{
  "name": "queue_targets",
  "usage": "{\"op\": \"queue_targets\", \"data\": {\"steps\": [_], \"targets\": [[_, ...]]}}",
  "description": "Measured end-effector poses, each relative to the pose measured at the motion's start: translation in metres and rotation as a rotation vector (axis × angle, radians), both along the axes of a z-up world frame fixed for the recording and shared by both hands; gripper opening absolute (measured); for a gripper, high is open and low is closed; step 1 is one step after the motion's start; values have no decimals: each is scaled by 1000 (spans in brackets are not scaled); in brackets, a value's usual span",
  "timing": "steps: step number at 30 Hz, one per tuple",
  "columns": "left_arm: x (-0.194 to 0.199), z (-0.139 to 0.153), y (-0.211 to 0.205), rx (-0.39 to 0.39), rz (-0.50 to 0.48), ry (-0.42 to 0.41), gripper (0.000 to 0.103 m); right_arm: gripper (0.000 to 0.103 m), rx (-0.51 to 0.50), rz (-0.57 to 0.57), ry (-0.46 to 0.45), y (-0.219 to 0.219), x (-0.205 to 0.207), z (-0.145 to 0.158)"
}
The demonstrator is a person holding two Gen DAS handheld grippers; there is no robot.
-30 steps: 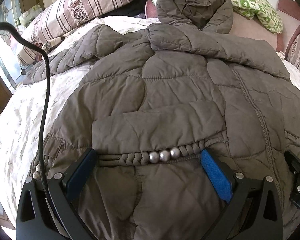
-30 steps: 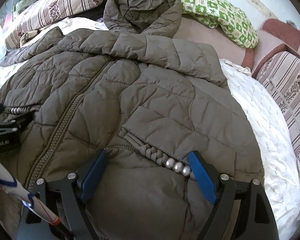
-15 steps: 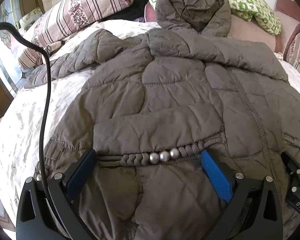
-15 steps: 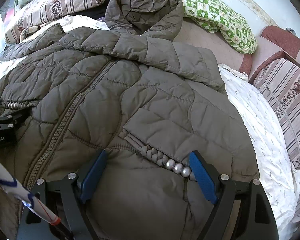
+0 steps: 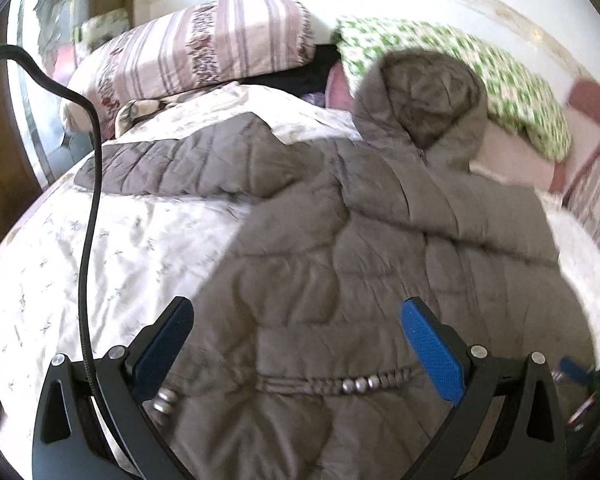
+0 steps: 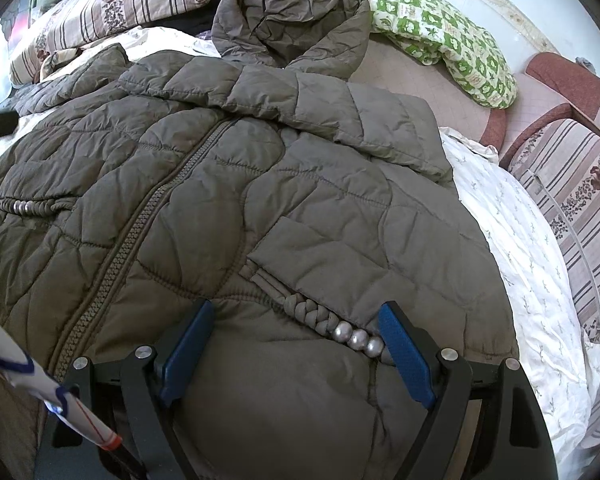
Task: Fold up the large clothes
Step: 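Reach the left tool to the other sleeve cuff and grasp it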
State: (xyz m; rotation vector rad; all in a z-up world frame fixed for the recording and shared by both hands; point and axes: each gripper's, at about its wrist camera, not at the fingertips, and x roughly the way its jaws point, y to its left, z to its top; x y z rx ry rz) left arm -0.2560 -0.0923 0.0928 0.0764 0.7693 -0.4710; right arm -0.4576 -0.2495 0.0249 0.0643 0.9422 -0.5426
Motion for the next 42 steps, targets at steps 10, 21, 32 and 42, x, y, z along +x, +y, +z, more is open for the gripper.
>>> {"op": "queue_targets", "data": {"steps": [10, 21, 32, 42], "targets": [[115, 26, 115, -140, 243, 158, 103, 88, 63, 3, -3, -8, 0, 0], [242, -16, 218, -360, 563, 392, 86, 88, 93, 8, 3, -11, 2, 0], [320, -59, 239, -526, 643, 444, 59, 88, 194, 100, -153, -8, -1, 31], [362, -95, 239, -607, 661, 377, 40, 88, 240, 92, -134, -15, 7, 21]]}}
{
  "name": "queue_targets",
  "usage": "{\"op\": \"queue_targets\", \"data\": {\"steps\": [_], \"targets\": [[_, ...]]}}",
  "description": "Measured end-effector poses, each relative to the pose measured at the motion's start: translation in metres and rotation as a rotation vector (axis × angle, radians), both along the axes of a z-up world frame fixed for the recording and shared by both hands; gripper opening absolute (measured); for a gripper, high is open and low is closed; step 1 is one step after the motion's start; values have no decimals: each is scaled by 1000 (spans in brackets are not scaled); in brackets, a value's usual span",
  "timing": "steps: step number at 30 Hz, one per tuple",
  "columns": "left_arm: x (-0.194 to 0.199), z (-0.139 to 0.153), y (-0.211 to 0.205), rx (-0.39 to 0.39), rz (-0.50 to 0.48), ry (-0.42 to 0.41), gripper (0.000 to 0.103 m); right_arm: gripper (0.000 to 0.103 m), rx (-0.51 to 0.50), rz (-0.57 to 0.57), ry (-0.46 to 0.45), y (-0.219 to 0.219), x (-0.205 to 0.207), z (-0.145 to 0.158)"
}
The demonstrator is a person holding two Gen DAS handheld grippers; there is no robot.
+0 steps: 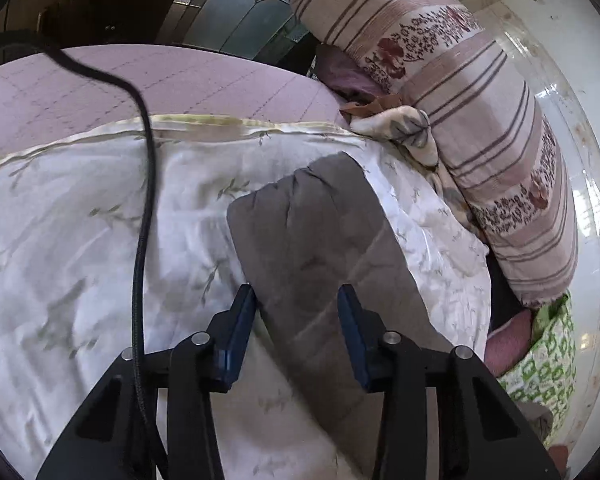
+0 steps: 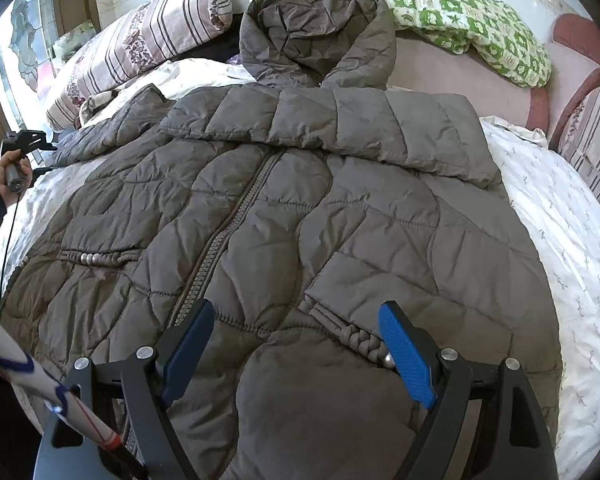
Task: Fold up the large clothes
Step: 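Reach the left tool to the other sleeve cuff and grasp it, then lift the sleeve with the left tool, fold it across the jacket, release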
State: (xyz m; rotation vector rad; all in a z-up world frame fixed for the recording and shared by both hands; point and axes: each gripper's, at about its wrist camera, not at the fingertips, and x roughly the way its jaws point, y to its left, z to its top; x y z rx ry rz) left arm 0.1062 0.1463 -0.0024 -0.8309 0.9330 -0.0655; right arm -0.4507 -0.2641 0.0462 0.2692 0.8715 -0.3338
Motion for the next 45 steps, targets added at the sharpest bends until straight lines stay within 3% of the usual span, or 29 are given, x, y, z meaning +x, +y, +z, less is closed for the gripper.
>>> {"op": "queue_targets", "data": {"steps": [4, 6, 7, 8, 9, 10, 11, 18, 31, 38, 45], "targets": [[12, -4, -5, 26, 43, -35, 45, 88, 13, -2, -2, -3, 2, -1], [15, -2, -10, 29, 42, -48, 65, 88, 18, -2, 4, -4, 4, -4], [17, 1, -15, 43, 40, -48, 65, 88, 20, -4, 8, -5, 5, -5], [17, 4, -18, 67, 36, -41, 58, 88, 23, -8, 10, -5, 5, -6], [16, 7, -21, 83, 27, -51, 29, 88, 27, -10, 11, -6, 5, -7], [16, 10, -23, 86, 5, -62, 18, 88, 27, -10, 10, -6, 4, -6], [15, 13, -24, 78, -17, -72, 14, 88, 28, -11, 7, -6, 4, -6], [-12, 72, -28, 140, -50, -187, 12, 88, 69, -53, -27, -20, -6, 2], [-85, 219, -71, 195, -173, -381, 12, 88, 110, -187, -123, -57, -33, 22], [-149, 284, -142, 205, -316, -492, 12, 88, 122, -250, -184, -77, -50, 35], [-214, 309, -244, 237, -493, -557, 12, 88, 144, -277, -246, -87, -65, 48]]}}
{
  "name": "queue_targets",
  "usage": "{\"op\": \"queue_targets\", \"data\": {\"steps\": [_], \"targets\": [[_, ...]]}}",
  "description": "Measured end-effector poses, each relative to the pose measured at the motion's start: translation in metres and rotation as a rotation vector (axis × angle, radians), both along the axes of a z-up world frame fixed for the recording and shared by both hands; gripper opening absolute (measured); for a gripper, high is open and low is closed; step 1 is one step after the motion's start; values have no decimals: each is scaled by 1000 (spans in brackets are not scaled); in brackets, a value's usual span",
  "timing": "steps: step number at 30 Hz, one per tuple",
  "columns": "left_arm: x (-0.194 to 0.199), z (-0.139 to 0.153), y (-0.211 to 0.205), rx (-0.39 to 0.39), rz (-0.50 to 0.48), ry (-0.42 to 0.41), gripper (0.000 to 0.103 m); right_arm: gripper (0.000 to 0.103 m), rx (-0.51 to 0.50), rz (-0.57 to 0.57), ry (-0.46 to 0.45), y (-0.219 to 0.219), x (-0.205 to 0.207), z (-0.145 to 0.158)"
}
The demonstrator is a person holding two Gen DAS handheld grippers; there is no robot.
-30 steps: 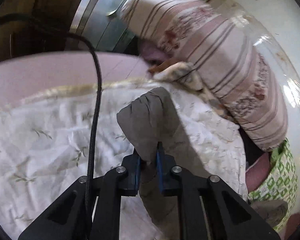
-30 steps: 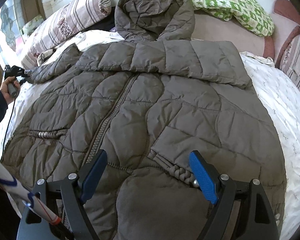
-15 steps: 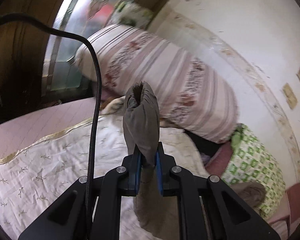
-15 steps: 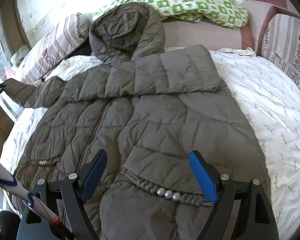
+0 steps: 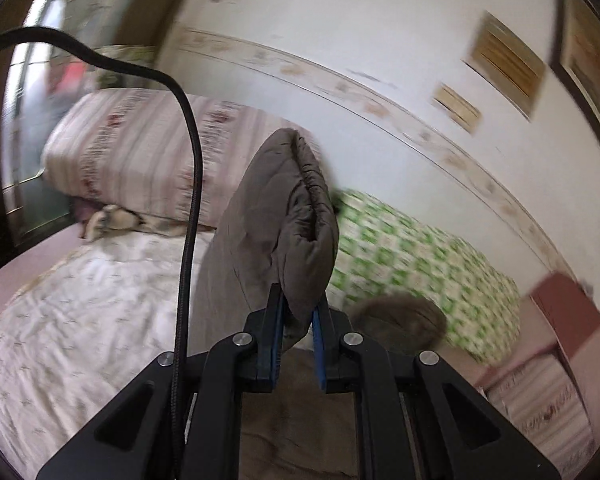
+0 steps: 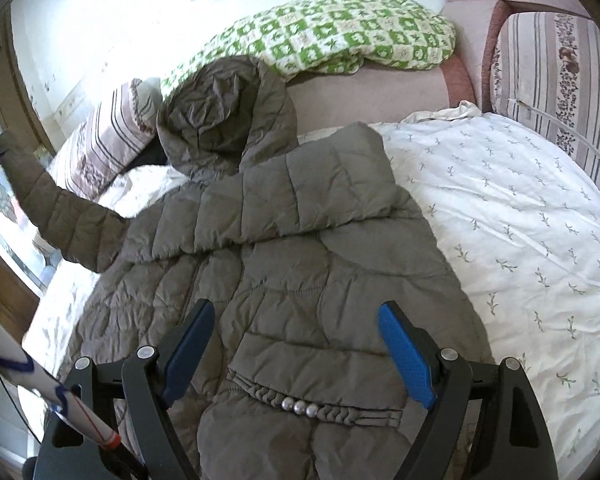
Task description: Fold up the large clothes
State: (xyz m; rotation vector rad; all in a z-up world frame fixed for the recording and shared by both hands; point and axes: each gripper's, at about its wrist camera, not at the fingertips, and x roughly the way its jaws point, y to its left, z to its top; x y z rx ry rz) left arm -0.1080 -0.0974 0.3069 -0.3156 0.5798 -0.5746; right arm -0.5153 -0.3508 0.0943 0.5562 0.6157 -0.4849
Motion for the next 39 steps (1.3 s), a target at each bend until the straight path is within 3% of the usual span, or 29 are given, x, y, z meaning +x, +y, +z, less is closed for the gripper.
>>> {"op": "queue_targets", "data": {"steps": [7, 9, 13, 18, 26, 28, 29, 32, 36, 39], "targets": [[-56, -13, -97, 68, -174, -6, 12, 88, 31, -51, -44, -14, -18, 4], [-75, -24, -128, 107, -217, -21, 12, 88, 35, -66, -52, -17, -21, 5], [-95, -57, -173, 131, -286, 25, 12, 88, 29, -74, -50, -18, -23, 6], [-123, -119, -233, 198, -364, 88, 13, 88, 34, -90, -52, -23, -29, 5], [-162, -231, -290, 358, -427, 231, 13, 88, 54, -133, -45, -36, -34, 1], [-168, -249, -297, 405, -417, 241, 15, 88, 51, -133, -39, -37, -33, -1], [-172, -256, -299, 426, -411, 242, 22, 88, 45, -136, -32, -38, -32, -2], [-184, -259, -300, 417, -485, 265, 60, 88, 54, -140, -29, -40, -31, -4], [-204, -244, -289, 383, -624, 256, 62, 88, 52, -152, -35, -42, -33, -4], [-206, -217, -264, 367, -630, 158, 62, 88, 53, -173, -46, -45, -37, -2]]}}
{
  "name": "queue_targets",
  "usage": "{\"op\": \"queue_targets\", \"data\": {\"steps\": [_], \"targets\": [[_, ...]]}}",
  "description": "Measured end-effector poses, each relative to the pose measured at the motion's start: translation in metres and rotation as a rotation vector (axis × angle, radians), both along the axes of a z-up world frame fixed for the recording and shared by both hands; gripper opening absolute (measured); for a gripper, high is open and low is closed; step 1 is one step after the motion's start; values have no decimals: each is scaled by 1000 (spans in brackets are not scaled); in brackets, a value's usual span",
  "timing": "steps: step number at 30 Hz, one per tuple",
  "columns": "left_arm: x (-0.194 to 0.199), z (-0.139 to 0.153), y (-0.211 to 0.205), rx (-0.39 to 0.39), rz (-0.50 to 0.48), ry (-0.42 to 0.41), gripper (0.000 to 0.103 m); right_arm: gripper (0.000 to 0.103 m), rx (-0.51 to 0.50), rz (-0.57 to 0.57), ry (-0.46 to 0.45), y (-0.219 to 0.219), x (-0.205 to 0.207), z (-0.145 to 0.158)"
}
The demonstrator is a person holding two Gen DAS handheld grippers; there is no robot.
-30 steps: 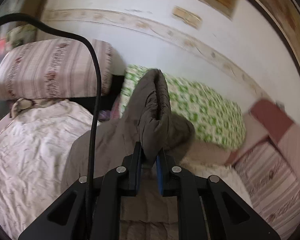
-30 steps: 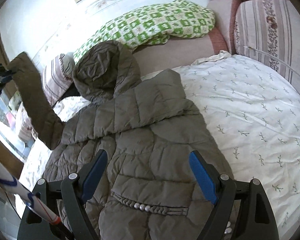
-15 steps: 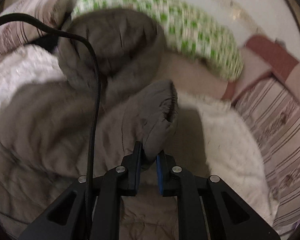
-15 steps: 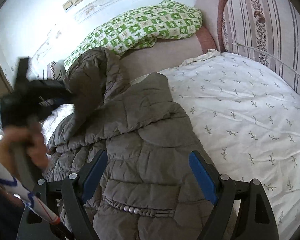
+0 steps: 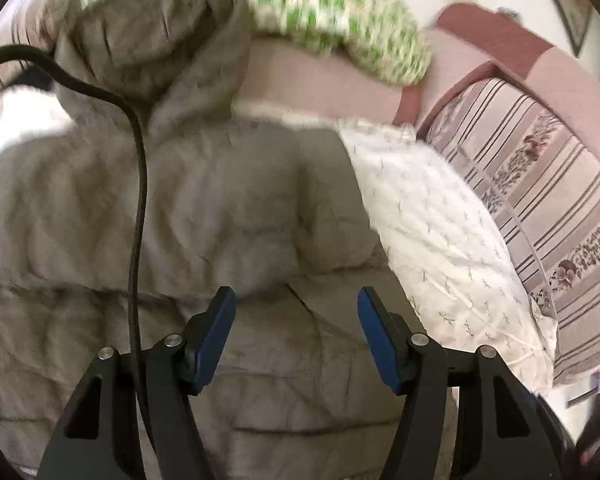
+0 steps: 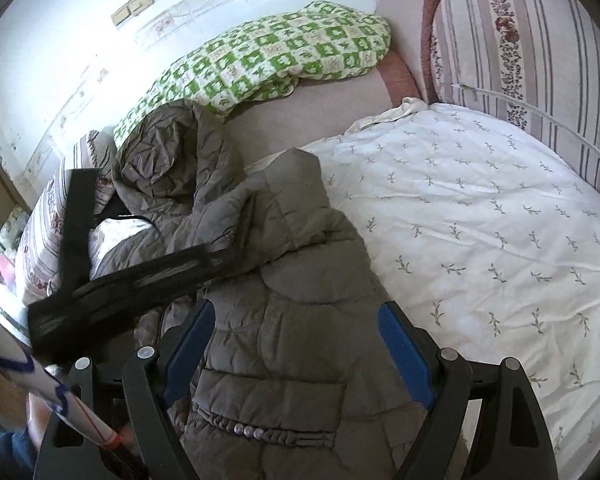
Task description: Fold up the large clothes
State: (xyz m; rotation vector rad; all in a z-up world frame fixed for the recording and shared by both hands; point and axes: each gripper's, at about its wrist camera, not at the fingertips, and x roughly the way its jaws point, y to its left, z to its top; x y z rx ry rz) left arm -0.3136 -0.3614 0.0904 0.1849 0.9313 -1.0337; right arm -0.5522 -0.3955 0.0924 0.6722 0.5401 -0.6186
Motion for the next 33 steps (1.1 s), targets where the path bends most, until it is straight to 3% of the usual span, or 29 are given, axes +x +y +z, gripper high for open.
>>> {"op": "queue_targets", "data": {"steps": [2, 6, 8, 11, 14, 16, 20, 24, 29, 31, 33], "targets": [[16, 14, 17, 12, 48, -54, 62, 88, 7, -5, -4, -2, -2, 0], [85, 19, 60, 115, 295, -146, 62, 88, 5, 4, 4, 1, -1, -1], [125, 10, 84, 176, 412, -153, 62, 88, 5, 16, 11, 2, 2, -3], [169, -13, 109, 262, 504, -119, 62, 88, 8, 31, 19, 6, 8, -5], [192, -37, 118, 266, 505, -18, 64, 88, 4, 47, 33, 9, 14, -7], [197, -48, 115, 285, 487, 8, 65, 88, -3, 56, 44, 12, 19, -9], [190, -41, 108, 296, 485, -24, 66, 88, -4, 63, 65, 12, 25, -13], [159, -9, 138, 185, 447, -41, 65, 88, 14, 68, 57, 8, 25, -15], [122, 9, 195, 158, 469, -210, 69, 70, 7, 138, 30, 11, 29, -13], [133, 7, 204, 154, 488, -236, 69, 67, 27, 154, 37, 10, 33, -18], [151, 0, 210, 140, 508, -212, 69, 62, 51, 168, 55, 9, 41, -21]]}}
